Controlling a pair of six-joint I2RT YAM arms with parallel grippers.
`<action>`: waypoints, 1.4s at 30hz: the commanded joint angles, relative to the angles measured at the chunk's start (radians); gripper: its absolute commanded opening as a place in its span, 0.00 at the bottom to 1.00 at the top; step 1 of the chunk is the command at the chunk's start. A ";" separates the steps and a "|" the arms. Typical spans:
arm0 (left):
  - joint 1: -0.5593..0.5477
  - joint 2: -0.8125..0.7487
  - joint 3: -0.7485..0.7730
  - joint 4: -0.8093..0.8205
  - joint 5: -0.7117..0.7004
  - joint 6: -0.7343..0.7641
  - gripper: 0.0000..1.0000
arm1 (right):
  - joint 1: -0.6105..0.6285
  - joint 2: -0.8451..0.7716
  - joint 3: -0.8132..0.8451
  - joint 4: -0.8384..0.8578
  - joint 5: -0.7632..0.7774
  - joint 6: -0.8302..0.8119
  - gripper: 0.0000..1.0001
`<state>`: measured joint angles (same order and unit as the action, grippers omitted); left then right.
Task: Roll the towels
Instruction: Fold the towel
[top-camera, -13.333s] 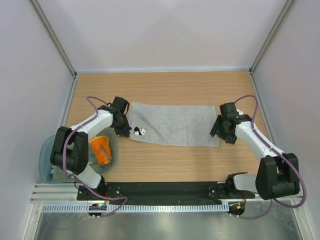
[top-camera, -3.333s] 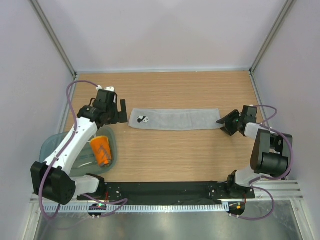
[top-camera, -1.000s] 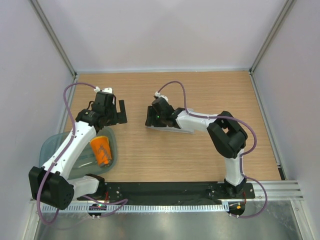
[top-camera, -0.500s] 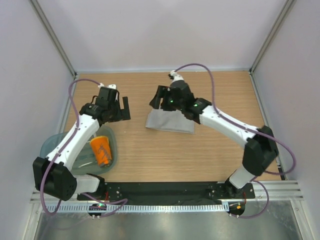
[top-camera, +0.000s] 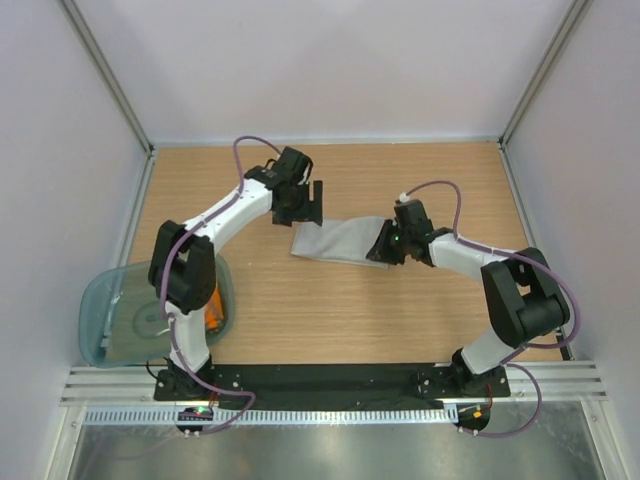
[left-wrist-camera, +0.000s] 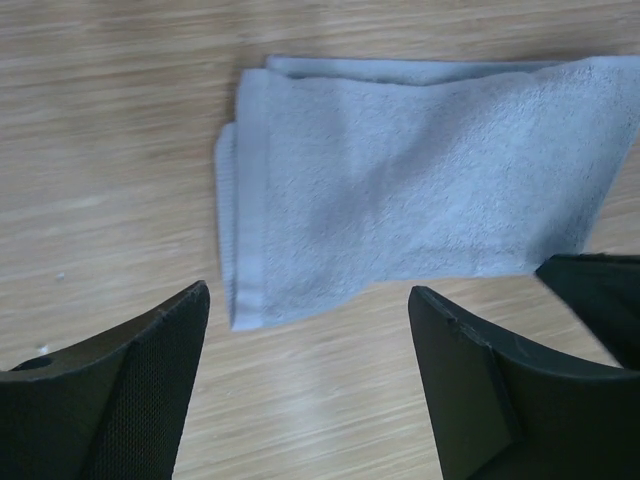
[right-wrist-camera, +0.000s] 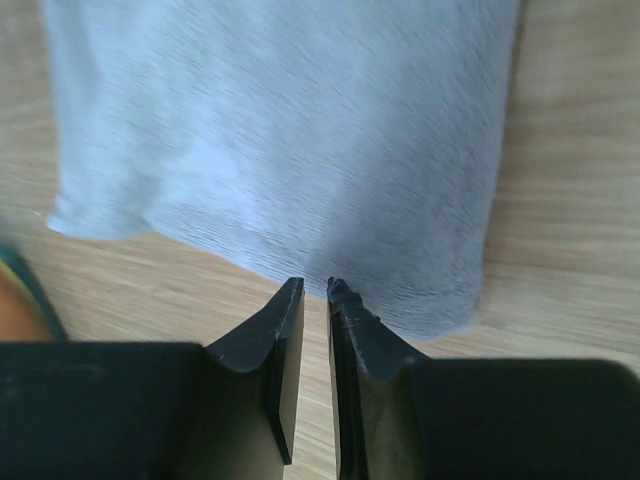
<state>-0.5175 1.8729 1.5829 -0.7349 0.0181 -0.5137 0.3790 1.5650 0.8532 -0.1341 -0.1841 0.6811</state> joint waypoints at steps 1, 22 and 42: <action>-0.018 0.095 0.118 -0.006 0.059 -0.032 0.80 | -0.023 0.022 -0.060 0.092 -0.078 0.008 0.22; -0.021 0.413 0.314 -0.041 -0.115 0.038 0.51 | -0.088 -0.054 -0.243 -0.009 -0.126 -0.038 0.19; -0.096 0.149 0.178 0.061 -0.238 0.050 0.61 | -0.103 -0.018 0.053 0.109 -0.371 0.007 0.08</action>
<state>-0.5915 2.0979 1.8107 -0.7433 -0.2565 -0.4408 0.2939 1.4235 0.8581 -0.0719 -0.5385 0.6590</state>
